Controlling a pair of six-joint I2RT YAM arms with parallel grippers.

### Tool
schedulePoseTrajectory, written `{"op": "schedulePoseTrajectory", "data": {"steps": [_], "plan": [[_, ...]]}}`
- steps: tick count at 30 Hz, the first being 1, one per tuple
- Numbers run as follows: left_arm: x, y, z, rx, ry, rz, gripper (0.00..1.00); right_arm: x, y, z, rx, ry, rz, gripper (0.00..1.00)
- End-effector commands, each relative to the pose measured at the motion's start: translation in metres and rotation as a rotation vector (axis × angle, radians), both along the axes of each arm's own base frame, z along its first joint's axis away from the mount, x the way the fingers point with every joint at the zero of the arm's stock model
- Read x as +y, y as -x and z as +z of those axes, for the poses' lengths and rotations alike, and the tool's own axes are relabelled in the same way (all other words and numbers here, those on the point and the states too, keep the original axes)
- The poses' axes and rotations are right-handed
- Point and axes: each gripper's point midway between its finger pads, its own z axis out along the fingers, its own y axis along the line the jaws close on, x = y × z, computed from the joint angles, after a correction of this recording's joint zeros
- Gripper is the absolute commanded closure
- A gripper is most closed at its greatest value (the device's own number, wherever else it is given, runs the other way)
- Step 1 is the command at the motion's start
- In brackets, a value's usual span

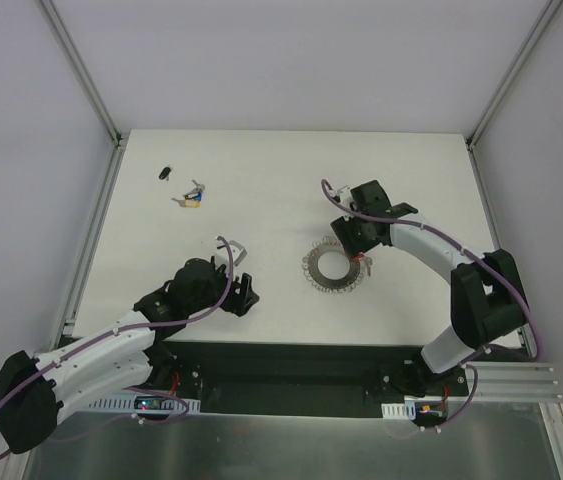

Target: Put the keys on the keyring

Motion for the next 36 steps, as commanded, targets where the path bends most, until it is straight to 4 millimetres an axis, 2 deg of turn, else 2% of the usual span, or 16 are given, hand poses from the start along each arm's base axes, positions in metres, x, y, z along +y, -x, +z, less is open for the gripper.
{"op": "schedulePoseTrajectory", "data": {"steps": [1,7,12,19,22,25,30,36], "plan": [[-0.012,-0.006,0.022,-0.018,0.056,-0.011,0.36,-0.005,-0.004,-0.006,-0.015,0.082,0.023,0.4],[-0.012,-0.004,0.024,-0.017,0.069,-0.011,0.36,-0.015,-0.002,-0.025,0.034,0.166,0.032,0.42],[-0.013,-0.004,0.027,-0.023,0.076,-0.017,0.36,-0.013,0.002,-0.035,0.077,0.156,0.037,0.53],[-0.017,-0.005,0.032,-0.026,0.079,-0.038,0.36,-0.011,0.008,-0.037,0.1,0.127,0.039,0.87],[-0.02,-0.005,0.035,-0.028,0.079,-0.053,0.36,-0.007,0.011,-0.032,0.102,0.104,0.046,0.99],[-0.024,-0.006,0.041,-0.04,0.081,-0.078,0.36,0.003,0.012,-0.016,0.089,0.038,0.052,0.99],[-0.035,-0.012,0.06,-0.079,0.089,-0.129,0.35,0.023,0.014,0.022,0.053,-0.057,0.053,0.99],[-0.054,-0.021,0.073,-0.131,0.048,-0.224,0.34,0.045,0.028,0.052,0.076,-0.155,0.006,0.99]]}}
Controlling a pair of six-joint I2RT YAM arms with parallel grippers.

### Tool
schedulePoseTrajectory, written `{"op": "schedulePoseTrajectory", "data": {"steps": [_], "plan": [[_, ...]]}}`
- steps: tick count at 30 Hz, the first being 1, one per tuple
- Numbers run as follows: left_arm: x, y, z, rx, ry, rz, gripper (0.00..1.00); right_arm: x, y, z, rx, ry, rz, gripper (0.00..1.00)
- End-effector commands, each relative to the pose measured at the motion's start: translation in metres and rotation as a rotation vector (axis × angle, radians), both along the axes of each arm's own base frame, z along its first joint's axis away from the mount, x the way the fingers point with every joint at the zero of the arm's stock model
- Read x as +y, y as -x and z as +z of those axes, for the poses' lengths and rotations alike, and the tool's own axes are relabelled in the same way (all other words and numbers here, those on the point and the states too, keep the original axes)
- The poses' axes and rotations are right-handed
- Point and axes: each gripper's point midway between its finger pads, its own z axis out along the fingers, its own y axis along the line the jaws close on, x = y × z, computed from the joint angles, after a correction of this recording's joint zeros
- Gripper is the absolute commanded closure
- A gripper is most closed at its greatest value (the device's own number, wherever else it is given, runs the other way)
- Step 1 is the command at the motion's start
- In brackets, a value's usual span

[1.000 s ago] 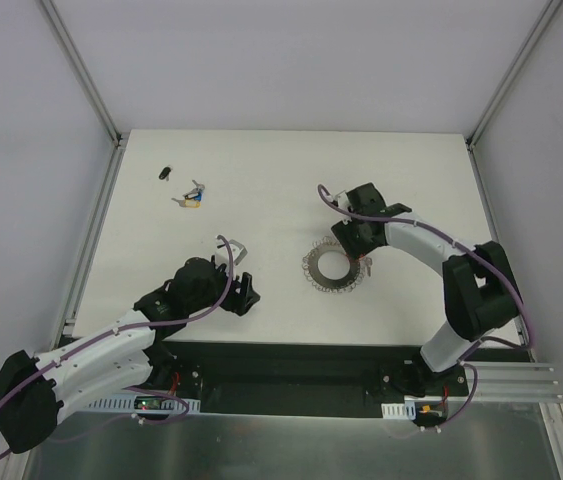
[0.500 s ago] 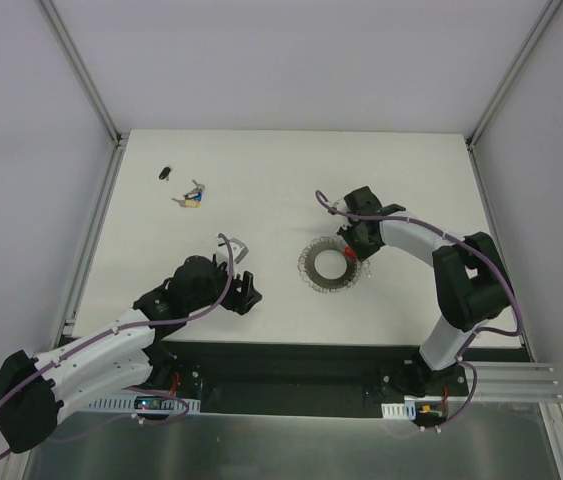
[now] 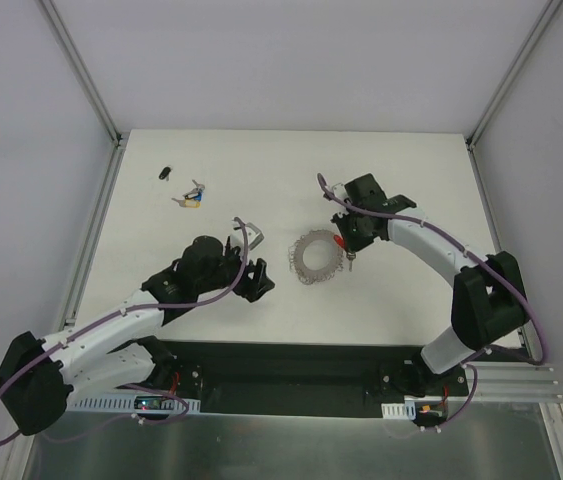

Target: Put the keys on the keyring

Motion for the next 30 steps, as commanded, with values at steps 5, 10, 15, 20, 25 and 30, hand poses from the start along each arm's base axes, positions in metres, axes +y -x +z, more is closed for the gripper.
{"op": "schedulePoseTrajectory", "data": {"steps": [5,10,15,20,25,30], "plan": [[-0.042,-0.016,0.032,-0.195,-0.061,-0.17,0.3,0.035,0.018,0.063,0.025,-0.213,-0.114,0.99],[-0.071,-0.027,0.04,-0.304,-0.042,-0.2,0.27,0.049,0.028,0.077,0.06,-0.264,-0.158,0.99],[-0.096,-0.033,0.037,-0.387,-0.04,-0.227,0.25,0.054,0.033,0.083,0.073,-0.273,-0.188,0.99],[-0.12,-0.043,0.031,-0.446,-0.046,-0.254,0.25,0.056,0.036,0.086,0.074,-0.28,-0.194,0.99],[-0.134,-0.054,0.015,-0.455,-0.081,-0.256,0.25,0.058,0.039,0.089,0.075,-0.284,-0.184,0.99],[-0.144,-0.062,0.009,-0.469,-0.102,-0.262,0.35,0.061,0.043,0.092,0.094,-0.305,-0.199,0.99]]}}
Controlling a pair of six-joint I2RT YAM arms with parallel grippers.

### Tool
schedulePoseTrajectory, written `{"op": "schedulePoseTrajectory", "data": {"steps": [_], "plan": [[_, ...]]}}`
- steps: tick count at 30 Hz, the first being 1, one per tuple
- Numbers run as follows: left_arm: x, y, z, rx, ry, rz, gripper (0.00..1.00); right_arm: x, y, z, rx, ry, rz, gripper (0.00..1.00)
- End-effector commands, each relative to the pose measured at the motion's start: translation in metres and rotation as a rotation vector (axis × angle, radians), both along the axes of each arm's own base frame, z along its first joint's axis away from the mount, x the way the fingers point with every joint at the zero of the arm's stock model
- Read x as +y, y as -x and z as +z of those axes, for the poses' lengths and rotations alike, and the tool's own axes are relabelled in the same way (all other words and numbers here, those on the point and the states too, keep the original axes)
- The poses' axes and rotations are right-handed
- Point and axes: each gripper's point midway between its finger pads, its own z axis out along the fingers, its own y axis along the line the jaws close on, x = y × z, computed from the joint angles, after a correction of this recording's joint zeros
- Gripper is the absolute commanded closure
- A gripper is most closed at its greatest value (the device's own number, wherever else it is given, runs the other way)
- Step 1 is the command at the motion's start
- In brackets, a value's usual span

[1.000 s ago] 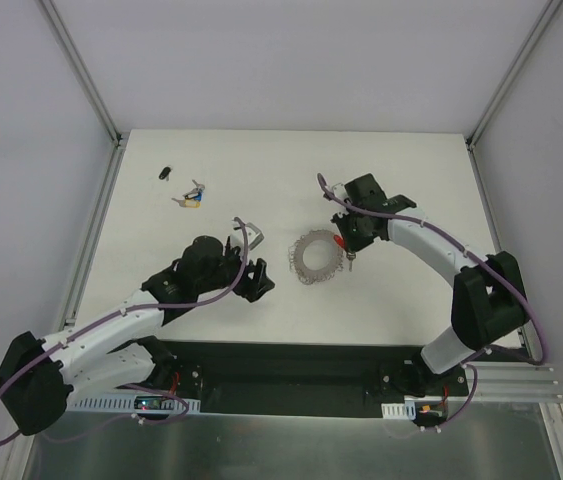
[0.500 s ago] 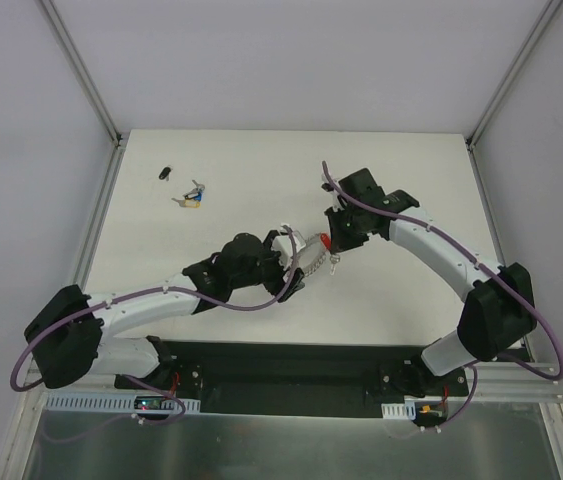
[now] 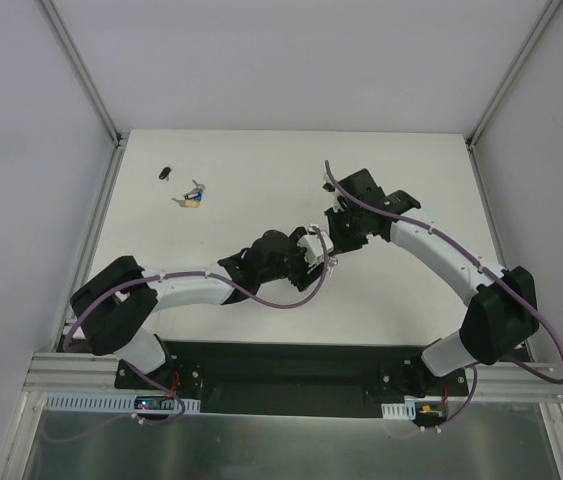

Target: Put the keys on the keyring

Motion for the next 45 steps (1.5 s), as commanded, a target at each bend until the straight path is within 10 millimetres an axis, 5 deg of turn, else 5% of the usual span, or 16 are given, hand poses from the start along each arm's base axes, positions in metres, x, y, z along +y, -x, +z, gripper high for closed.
{"op": "schedulePoseTrajectory", "data": {"steps": [1,4,12,18,25,31,40,45], "plan": [[-0.02,-0.015,0.022,-0.088,0.046,-0.004,0.41,0.009,0.003,0.034,-0.038,-0.081,-0.014,0.99],[-0.019,-0.018,0.022,-0.095,0.041,0.012,0.5,0.01,0.006,0.039,-0.043,-0.095,-0.008,0.99],[0.004,-0.007,0.036,-0.121,-0.016,0.006,1.0,0.006,0.007,0.058,-0.102,-0.119,0.009,0.89],[0.025,0.02,0.047,-0.029,-0.065,-0.047,1.0,-0.008,-0.003,0.081,-0.221,-0.108,0.022,0.84],[0.045,0.042,0.065,0.035,-0.035,-0.034,1.0,0.009,0.005,0.095,-0.311,-0.232,0.168,0.82],[0.055,0.042,0.088,0.028,0.009,0.017,1.0,0.035,0.026,0.094,-0.347,-0.434,0.296,0.6],[0.069,0.043,0.109,0.055,0.071,0.108,1.0,0.052,0.05,0.088,-0.445,-0.611,0.441,0.54],[0.068,0.045,0.115,0.075,0.097,0.12,1.0,0.063,0.059,0.101,-0.491,-0.679,0.519,0.52]]}}
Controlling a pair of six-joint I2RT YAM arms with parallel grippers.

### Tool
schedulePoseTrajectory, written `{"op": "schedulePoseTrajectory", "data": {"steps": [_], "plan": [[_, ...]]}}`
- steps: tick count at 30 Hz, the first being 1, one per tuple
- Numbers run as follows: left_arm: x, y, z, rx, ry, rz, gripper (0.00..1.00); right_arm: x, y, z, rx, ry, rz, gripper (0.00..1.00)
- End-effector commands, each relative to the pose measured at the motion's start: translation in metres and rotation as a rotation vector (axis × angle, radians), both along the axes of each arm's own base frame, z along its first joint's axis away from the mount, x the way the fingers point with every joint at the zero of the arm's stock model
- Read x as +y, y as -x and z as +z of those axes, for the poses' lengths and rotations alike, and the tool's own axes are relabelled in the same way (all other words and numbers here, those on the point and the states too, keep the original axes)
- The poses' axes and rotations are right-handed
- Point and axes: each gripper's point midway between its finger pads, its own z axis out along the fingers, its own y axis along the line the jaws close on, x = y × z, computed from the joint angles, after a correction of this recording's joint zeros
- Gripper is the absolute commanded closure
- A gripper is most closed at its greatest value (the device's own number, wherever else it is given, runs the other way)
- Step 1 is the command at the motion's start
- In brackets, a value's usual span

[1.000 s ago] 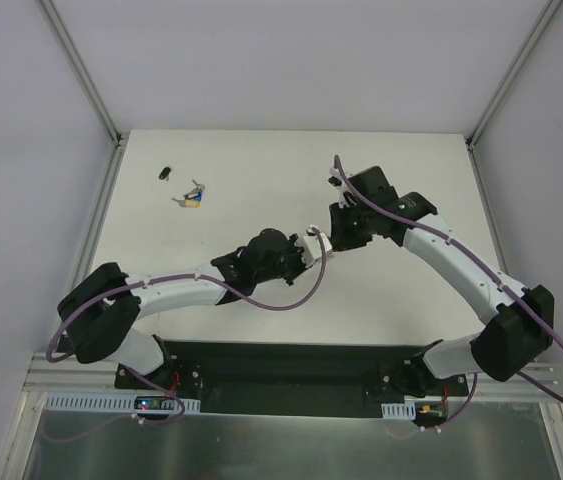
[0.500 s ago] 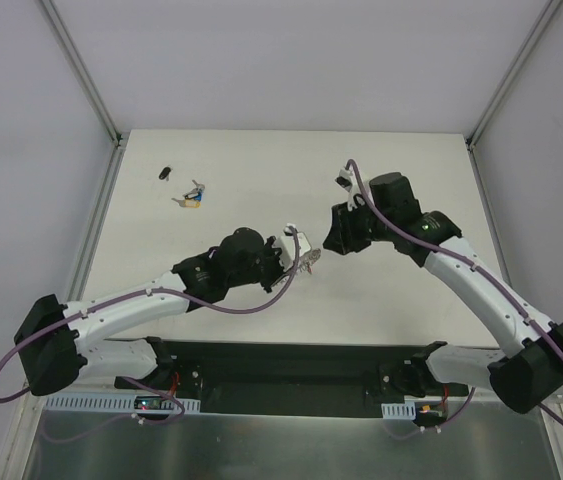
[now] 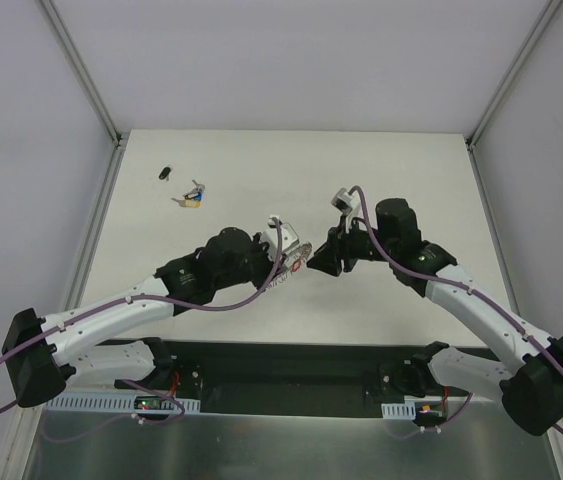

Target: Put the keys on the keyring

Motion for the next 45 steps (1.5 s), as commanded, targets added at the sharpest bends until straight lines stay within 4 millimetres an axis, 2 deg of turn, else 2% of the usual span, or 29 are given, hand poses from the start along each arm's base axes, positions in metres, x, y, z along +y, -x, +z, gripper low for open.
{"op": "schedulePoseTrajectory", "data": {"steps": [1,5,11,17,25,31,37,40,45], "plan": [[-0.006,-0.005,0.042,-0.028,0.113,0.041,1.0,0.021,0.008,0.044,-0.161,-0.145,0.123,0.52],[-0.007,-0.006,0.046,-0.017,0.13,0.06,1.0,0.029,0.01,0.049,-0.197,-0.146,0.14,0.48],[-0.011,-0.006,0.054,0.013,0.164,0.072,1.0,0.034,0.001,0.037,-0.213,-0.105,0.097,0.48],[-0.011,-0.004,0.058,0.02,0.185,0.073,1.0,0.039,-0.008,0.034,-0.226,-0.107,0.075,0.49],[-0.012,-0.002,0.062,0.038,0.204,0.075,1.0,0.05,-0.009,0.03,-0.22,-0.114,0.095,0.54],[-0.013,-0.002,0.064,0.044,0.214,0.082,1.0,0.055,-0.012,0.029,-0.213,-0.125,0.084,0.66],[-0.009,-0.005,0.065,0.04,0.219,0.113,0.99,0.055,-0.01,0.035,-0.215,-0.133,0.085,0.88],[-0.001,-0.011,0.066,0.015,0.209,0.158,0.99,0.051,-0.007,0.037,-0.212,-0.114,0.09,0.96],[0.01,-0.015,0.069,-0.017,0.188,0.194,0.99,0.043,-0.002,0.035,-0.209,-0.065,0.097,0.99]]}}
